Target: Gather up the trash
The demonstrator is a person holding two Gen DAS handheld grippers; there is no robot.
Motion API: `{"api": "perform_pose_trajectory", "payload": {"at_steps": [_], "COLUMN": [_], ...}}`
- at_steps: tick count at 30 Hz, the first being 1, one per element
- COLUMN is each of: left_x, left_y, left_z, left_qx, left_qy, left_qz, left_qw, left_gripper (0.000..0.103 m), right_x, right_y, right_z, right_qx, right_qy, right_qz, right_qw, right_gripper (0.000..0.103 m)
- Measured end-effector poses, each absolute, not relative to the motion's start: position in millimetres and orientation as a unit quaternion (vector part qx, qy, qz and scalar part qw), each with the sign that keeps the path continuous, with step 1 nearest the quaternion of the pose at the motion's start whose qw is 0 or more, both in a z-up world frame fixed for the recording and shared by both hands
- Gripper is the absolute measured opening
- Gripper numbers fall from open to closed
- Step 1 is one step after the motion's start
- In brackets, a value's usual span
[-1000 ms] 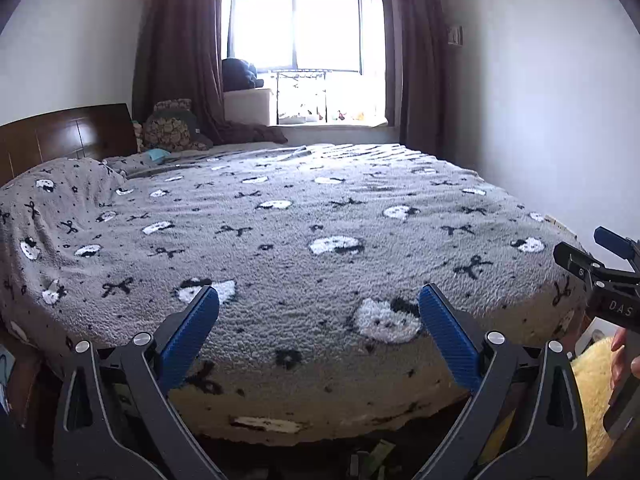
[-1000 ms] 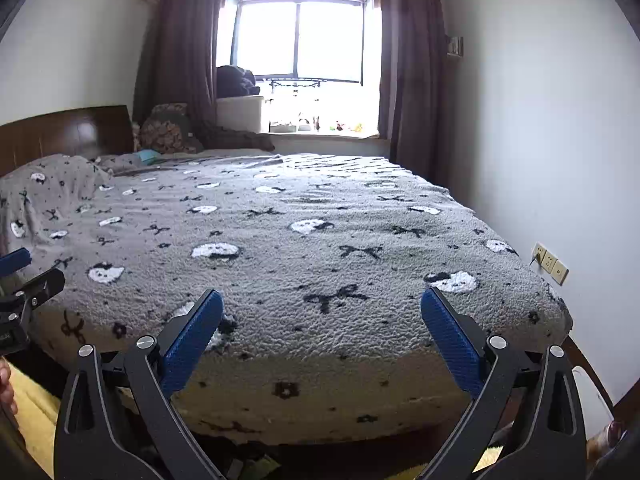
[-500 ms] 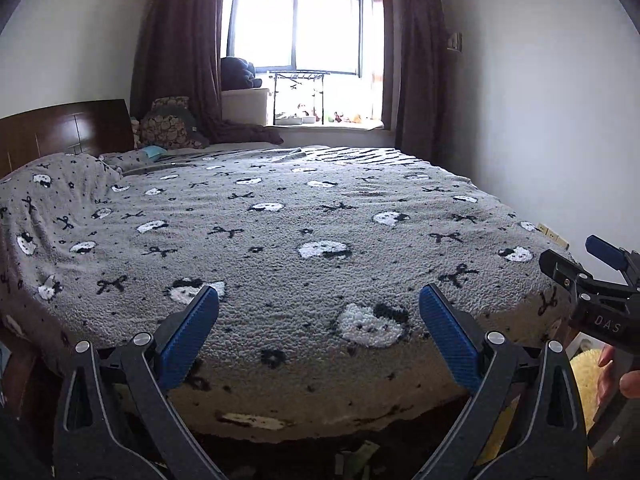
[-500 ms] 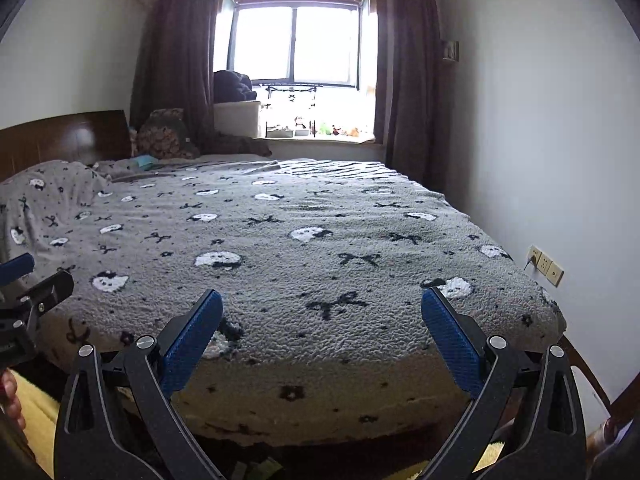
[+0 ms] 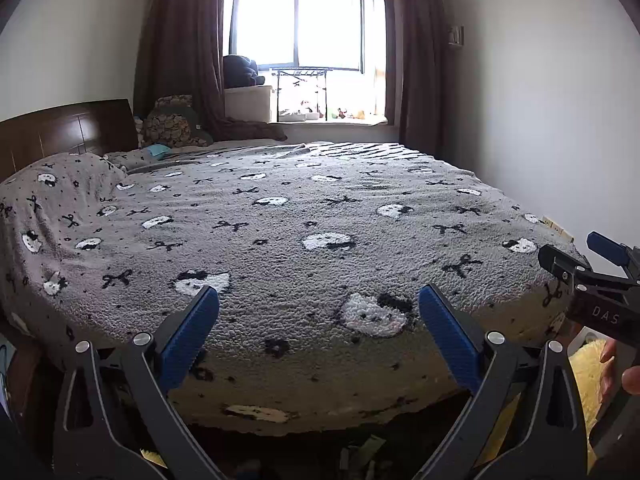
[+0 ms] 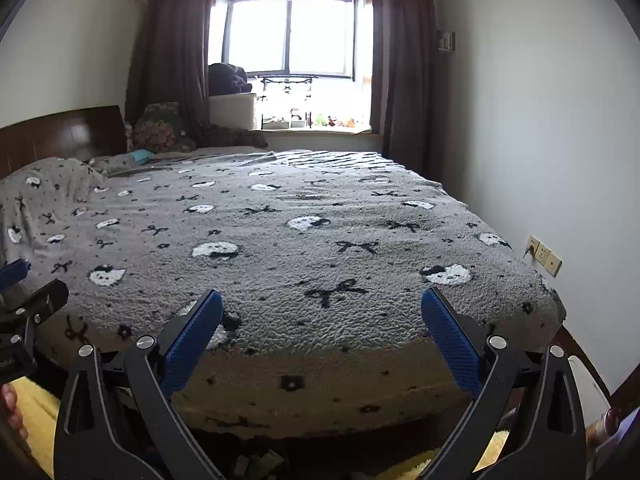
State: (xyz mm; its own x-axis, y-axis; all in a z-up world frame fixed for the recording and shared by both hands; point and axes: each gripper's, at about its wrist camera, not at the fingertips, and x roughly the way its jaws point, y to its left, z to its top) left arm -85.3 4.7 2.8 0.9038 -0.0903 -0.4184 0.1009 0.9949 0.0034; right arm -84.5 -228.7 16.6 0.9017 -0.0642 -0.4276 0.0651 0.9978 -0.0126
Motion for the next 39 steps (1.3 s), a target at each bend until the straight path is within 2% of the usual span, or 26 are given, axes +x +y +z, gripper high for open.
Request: {"api": "perform_pose_trajectory", "payload": {"at_steps": [39], "left_x": [-88.3], "left_y": [5.3], "left_z": [10.4], "left_qx": [0.012], "left_qy": [0.201], "left_qz": [-0.043], "left_qw": [0.979], "left_gripper": [0.095], "right_x": [-84.8], "right_y": [-225.6], "right_z": [14.2], "right_qx": [0.001], "right_qy": [0.221], "right_qz": [-0.028], "right_qw": [0.975], "right_gripper": [0.100]}}
